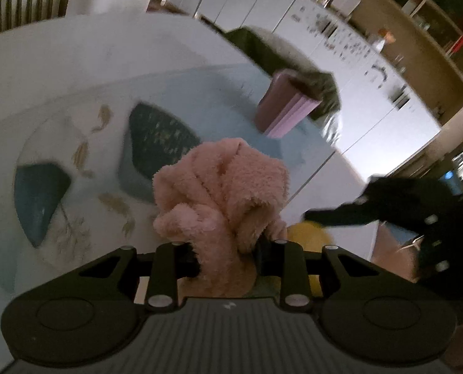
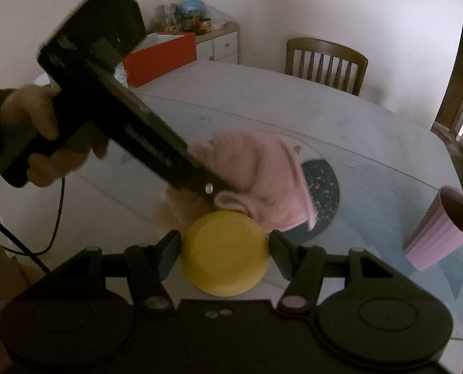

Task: Clean container
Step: 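Wipe the turned jar with the towel in the left tool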

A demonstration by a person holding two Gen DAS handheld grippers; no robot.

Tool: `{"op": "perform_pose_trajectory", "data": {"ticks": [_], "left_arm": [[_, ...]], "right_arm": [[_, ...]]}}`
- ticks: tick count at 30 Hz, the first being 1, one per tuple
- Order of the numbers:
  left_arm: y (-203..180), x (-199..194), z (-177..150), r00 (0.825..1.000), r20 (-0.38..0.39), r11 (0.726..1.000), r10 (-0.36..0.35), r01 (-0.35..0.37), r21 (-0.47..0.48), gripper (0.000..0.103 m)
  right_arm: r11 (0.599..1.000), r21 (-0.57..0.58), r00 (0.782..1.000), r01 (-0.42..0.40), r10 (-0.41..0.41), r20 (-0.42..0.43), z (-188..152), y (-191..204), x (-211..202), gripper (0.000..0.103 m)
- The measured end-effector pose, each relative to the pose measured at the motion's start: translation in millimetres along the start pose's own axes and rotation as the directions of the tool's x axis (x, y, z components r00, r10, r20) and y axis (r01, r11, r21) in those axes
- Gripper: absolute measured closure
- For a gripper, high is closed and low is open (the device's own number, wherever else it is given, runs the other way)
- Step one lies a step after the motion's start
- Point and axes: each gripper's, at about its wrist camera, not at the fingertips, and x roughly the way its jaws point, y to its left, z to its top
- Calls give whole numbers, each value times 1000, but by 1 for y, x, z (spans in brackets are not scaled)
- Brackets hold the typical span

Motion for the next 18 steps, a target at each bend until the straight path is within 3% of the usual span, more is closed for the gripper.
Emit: {"op": "perform_pose_trajectory", "data": {"ticks": [8, 15, 18], "left_arm": [[17, 20, -14, 997, -79, 1000, 24, -25, -16, 74], [15, 20, -20, 995, -90, 999, 46, -45, 11, 74], [11, 19, -21, 994, -84, 997, 69, -67, 24, 74]], "right_arm": [[999, -33, 999, -42, 42, -12, -4, -3, -5, 41], [947, -289, 988, -142, 116, -103, 8, 4, -1, 41], [933, -313, 980, -175, 136, -142, 15, 2, 2, 41]]}}
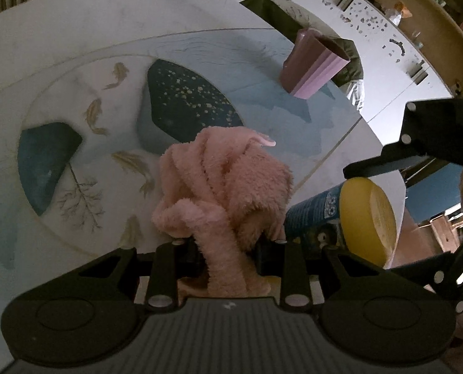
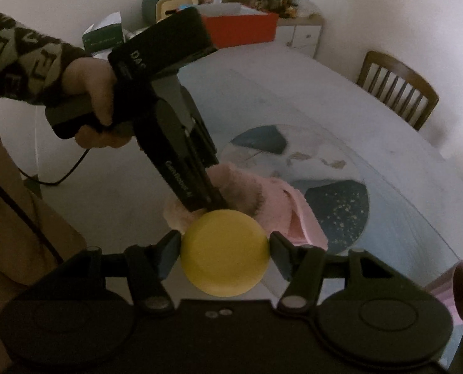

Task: Clean container
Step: 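Wipe the turned jar with the towel in the left tool, then rub the towel in the left tool over the jar's lid and label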

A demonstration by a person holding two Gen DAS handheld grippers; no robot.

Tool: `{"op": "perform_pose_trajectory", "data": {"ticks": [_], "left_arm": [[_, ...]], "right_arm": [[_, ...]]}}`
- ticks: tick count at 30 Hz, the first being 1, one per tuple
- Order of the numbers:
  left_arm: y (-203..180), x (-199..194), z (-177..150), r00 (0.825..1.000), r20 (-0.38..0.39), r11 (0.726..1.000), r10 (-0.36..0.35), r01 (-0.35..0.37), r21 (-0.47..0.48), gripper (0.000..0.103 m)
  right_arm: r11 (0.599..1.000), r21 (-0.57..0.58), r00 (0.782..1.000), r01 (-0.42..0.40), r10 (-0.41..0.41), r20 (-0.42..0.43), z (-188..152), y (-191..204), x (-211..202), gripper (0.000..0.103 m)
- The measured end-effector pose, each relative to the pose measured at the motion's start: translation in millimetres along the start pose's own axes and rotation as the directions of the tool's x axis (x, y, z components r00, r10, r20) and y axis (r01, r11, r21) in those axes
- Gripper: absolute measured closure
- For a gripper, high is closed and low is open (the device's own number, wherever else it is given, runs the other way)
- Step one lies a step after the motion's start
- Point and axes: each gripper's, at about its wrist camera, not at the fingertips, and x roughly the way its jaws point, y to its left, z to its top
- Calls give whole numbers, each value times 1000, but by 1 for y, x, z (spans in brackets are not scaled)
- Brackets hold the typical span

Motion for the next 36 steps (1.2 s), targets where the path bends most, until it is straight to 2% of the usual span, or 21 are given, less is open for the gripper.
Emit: {"op": "perform_pose_trajectory", "data": {"ticks": [6, 11, 16, 20, 25, 29, 31, 36], "left_arm": [[-1, -5, -3, 1000, 24, 1000, 5, -5, -11, 74], [0, -9, -6, 1000, 29, 1000, 13, -13, -6, 74], [2, -9, -7, 999, 33, 1000, 10, -9, -16, 74], [3, -13, -8, 999, 41, 1000, 0, 1, -19, 74], [1, -33, -5, 996, 94, 1000, -12, 12, -4, 74], [-7, -66, 2, 986, 158, 998, -62, 59, 24, 74], [-16, -82, 8, 978, 183, 994, -98, 87, 67, 74], [-46, -100, 18, 967, 180, 972, -182, 149, 183, 74]], "right_arm": [[999, 34, 1000, 12, -12, -10, 2, -1, 1, 41], [994, 88, 998, 58, -57, -21, -1, 2, 6, 40], [970, 206, 991, 132, -131, -22, -7, 4, 5, 40], [939, 326, 994, 108, -108, -17, -15, -1, 4, 43], [939, 323, 992, 122, -126, -8, -18, 2, 4, 43], [950, 285, 991, 129, -134, -3, -19, 5, 6, 43], [952, 279, 991, 128, -133, 0, -20, 4, 6, 43], [955, 270, 991, 124, -131, 5, -21, 3, 6, 43]]}}
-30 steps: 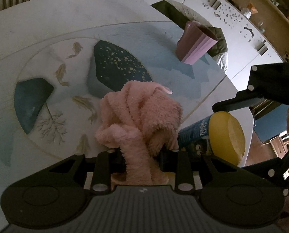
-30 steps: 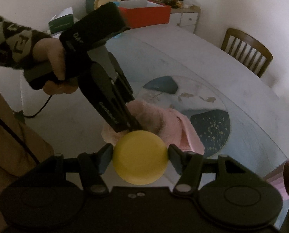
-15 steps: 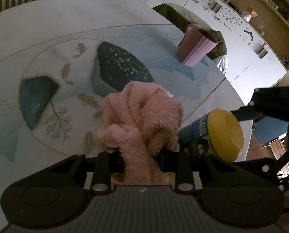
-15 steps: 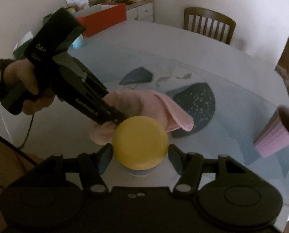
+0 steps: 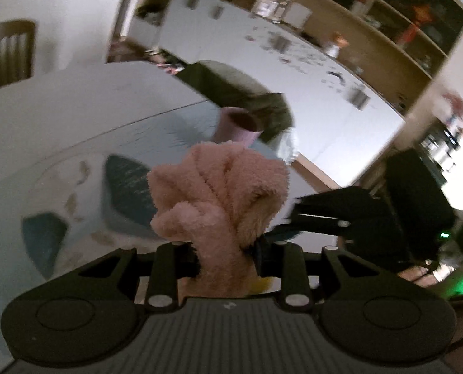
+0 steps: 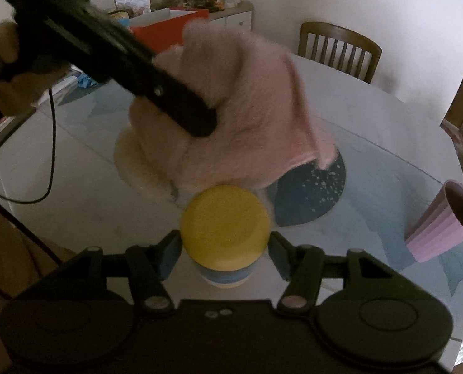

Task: Clean container
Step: 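Rub the towel in the left tool over the jar's lid and label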

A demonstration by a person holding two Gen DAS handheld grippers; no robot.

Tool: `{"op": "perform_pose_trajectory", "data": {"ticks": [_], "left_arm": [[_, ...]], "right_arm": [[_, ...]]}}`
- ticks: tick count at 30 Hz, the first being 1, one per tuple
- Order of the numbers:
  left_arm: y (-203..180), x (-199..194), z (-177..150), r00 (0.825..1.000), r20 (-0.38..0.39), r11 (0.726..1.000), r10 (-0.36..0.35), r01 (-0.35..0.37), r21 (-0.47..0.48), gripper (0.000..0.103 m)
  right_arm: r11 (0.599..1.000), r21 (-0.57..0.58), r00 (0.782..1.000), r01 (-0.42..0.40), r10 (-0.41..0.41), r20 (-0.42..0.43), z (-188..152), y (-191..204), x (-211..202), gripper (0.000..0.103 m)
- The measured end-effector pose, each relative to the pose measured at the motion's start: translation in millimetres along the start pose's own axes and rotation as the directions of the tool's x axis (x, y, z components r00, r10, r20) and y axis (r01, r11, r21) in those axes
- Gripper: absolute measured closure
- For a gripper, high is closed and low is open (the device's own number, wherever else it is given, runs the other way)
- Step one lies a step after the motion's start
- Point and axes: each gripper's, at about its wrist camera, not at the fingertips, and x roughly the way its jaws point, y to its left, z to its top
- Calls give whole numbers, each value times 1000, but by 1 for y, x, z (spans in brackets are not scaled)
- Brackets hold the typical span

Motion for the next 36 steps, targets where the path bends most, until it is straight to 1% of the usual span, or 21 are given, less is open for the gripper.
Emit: {"op": "perform_pose_trajectory", "data": {"ticks": [1, 3, 6, 8, 11, 18, 30, 33, 36], "left_arm": [[-5, 2, 1, 1000, -11, 1000, -12, 12, 25, 74], [-18, 12, 1, 999, -47, 995, -14, 18, 95, 74], [-29, 27, -4, 996, -90, 989, 11, 2, 151, 74], [-32, 34, -6, 994, -108, 985, 31, -12, 169, 74], [-28, 42, -8, 992, -122, 986, 37, -17, 166, 75], [-19, 40, -9, 992, -108, 990, 66, -51, 134, 75], [3, 33, -7, 991, -87, 993, 107, -101, 62, 75], [9, 32, -6, 985, -87, 988, 147, -141, 67, 75], [17, 35, -10, 979, -112, 984, 168, -160, 79, 76]], "right_arm": [[1000, -3, 1000, -1, 1, 0, 0, -1, 0, 43], [1000, -6, 1000, -3, 3, 0, -1, -1, 0, 43], [1000, -9, 1000, -4, 4, 0, -1, -3, 0, 43], [1000, -21, 1000, -3, 3, 0, -2, -3, 0, 43], [1000, -20, 1000, 10, -10, 5, -1, -1, 2, 44], [1000, 24, 1000, 19, -20, 18, -1, 0, 1, 44], [1000, 26, 1000, 17, -18, 21, -3, 1, -2, 44], [1000, 22, 1000, 17, -17, 20, -2, 4, -3, 44], [1000, 22, 1000, 14, -14, 21, -1, 5, -5, 44]]}}
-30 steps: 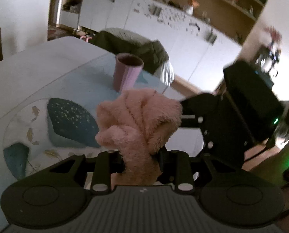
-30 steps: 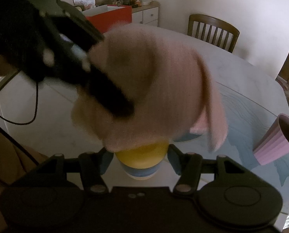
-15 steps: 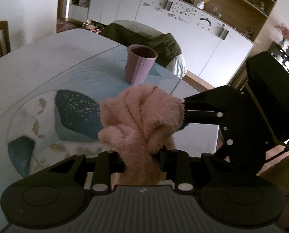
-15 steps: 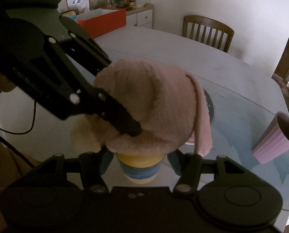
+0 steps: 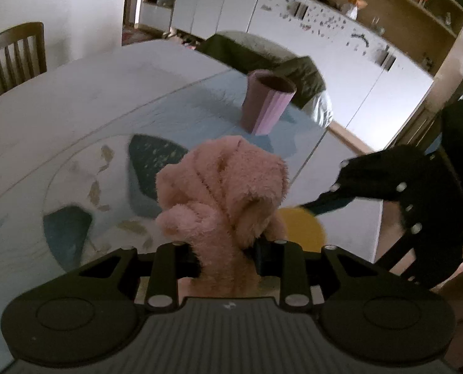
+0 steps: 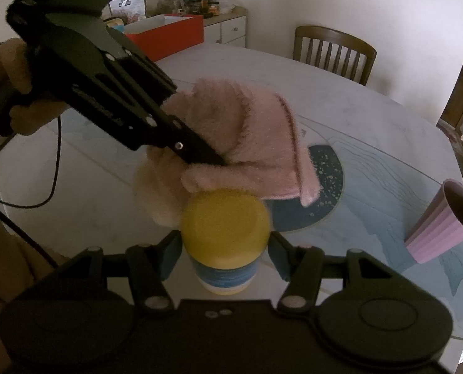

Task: Clean container
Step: 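Rub the towel in the left tool over the jar's lid and label, then set the jar on the table with the right tool while the left tool drops the towel beside it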

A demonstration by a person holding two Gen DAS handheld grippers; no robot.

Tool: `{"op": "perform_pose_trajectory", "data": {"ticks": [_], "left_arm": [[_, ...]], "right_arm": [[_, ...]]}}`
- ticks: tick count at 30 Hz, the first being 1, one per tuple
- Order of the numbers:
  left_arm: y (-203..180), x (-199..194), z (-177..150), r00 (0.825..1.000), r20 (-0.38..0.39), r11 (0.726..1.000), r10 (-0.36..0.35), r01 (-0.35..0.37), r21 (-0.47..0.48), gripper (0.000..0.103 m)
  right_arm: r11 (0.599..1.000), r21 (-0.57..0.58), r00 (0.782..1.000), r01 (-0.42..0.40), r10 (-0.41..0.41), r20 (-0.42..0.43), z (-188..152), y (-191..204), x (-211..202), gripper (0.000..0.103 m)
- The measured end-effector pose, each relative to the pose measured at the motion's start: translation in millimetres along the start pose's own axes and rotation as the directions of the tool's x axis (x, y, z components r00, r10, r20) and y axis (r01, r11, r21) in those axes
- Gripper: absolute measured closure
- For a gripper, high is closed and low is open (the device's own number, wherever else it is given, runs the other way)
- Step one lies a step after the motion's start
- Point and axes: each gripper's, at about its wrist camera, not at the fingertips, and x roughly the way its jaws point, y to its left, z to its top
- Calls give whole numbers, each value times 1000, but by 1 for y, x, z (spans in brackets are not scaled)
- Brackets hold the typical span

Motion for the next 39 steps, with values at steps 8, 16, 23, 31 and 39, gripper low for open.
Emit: {"op": "perform_pose_trajectory", "data": {"ticks": [8, 16, 23, 31, 39], "left_arm": [[-3, 19, -19, 996, -89, 995, 2, 7, 97, 76], [-8, 36, -31, 991, -136, 994, 11, 4, 113, 76], [-21, 51, -39, 984, -170, 987, 47, -20, 157, 76], [-17, 69, -42, 968, -189, 978, 164, -135, 159, 76], [6, 76, -39, 954, -192, 972, 232, -218, 88, 76]], "right_arm": [[1000, -4, 1000, -15, 15, 3, -1, -3, -2, 44], [1000, 15, 1000, -16, 16, 10, -2, -7, -3, 44], [997, 71, 999, 27, -30, 40, 1, -11, 2, 44], [989, 112, 991, 101, -110, 75, 0, -15, 9, 44], [979, 156, 984, 133, -149, 96, -7, -18, 10, 44]]}}
